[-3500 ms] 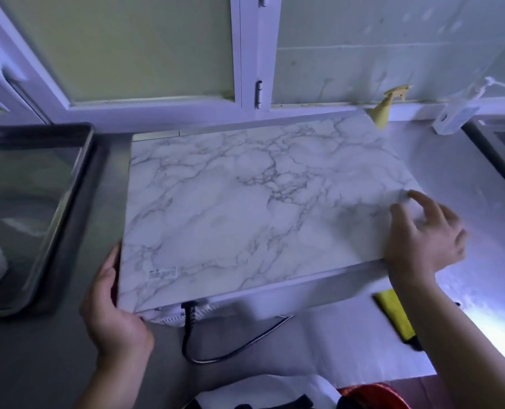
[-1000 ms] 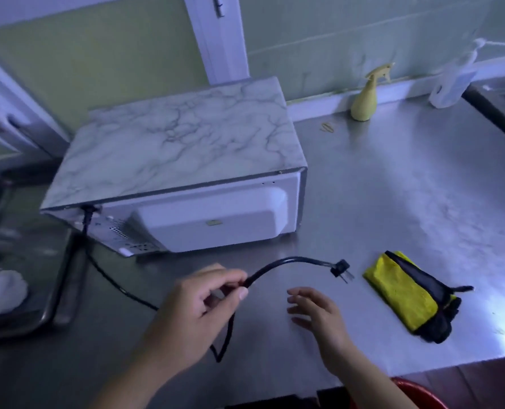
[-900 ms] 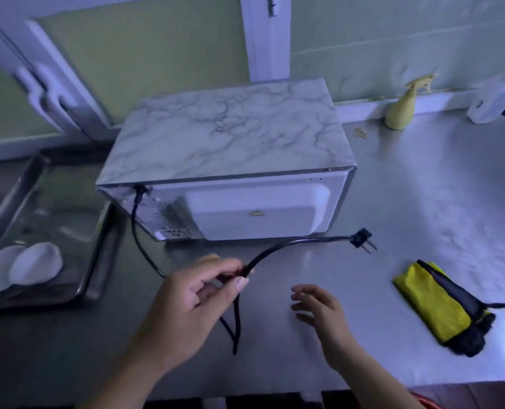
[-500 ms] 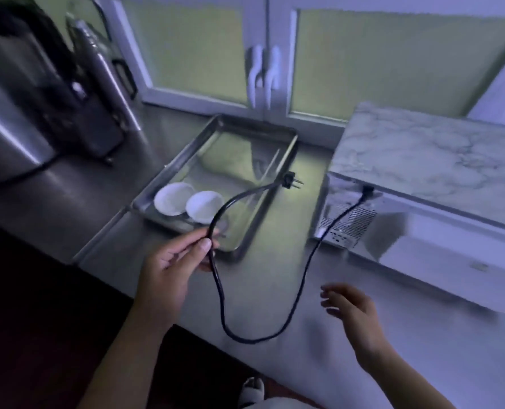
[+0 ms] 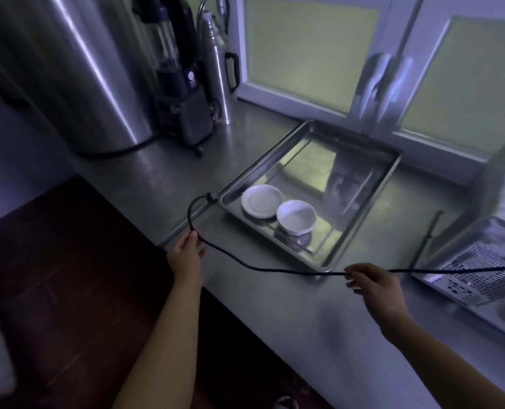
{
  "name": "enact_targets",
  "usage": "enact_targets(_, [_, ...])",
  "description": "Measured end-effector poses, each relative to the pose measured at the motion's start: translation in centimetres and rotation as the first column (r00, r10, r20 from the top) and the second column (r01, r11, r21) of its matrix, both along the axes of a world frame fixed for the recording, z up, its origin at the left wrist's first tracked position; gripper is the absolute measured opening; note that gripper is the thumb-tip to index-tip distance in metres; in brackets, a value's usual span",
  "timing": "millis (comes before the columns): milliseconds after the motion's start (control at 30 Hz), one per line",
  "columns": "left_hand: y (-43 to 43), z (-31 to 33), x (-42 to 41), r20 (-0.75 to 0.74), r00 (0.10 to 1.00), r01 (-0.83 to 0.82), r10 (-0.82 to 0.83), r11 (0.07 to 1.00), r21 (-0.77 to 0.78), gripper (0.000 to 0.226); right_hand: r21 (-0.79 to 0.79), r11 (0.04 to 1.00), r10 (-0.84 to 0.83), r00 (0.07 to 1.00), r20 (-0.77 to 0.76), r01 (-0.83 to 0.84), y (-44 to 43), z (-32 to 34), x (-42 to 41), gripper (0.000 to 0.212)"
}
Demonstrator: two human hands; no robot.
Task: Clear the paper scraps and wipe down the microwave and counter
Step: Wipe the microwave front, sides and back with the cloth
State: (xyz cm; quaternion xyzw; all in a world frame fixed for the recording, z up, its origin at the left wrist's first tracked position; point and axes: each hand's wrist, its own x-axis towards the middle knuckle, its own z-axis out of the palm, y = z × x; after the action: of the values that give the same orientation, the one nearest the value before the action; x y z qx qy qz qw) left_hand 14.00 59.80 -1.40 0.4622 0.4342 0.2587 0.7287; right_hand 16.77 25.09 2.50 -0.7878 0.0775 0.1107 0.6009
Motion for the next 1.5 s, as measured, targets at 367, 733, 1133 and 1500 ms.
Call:
enact_targets(367, [-0.7, -7.1, 1.6, -0.157, 0.977, 0.084, -0.146, 0.935, -0.345, 0.017, -0.052, 0.999, -0.003, 0.996, -0.093, -0.002, 0.1, -2.1, -1.7, 0.02])
enact_targets(733, [-6.4, -4.9, -0.7, -0.411, 0.652, 0.692, -0.637, 0.722, -0.021, 0.017, -0.016, 0.97, -0.239, 0.93, -0.28, 0.244, -5.9, -3.7, -5.6, 0.019])
enact_targets(1133, [-33.5, -3.3, -1.8, -0.228, 0.097, 0.992, -0.969, 0.114, -0.062, 0.018, 0.03, 0.715, -0.661, 0.689, -0.297, 0.699, -21.2, -3.7, -14.8, 0.018])
enact_targets(1500, [-53.2, -3.0, -6.7, -0.393, -0.344, 0.936, -0.853, -0.346, -0.068, 0.022, -0.265, 0.302, -0.953, 0.285, -0.101, 0.915, -45.2, -5.0, -29.3, 0.007])
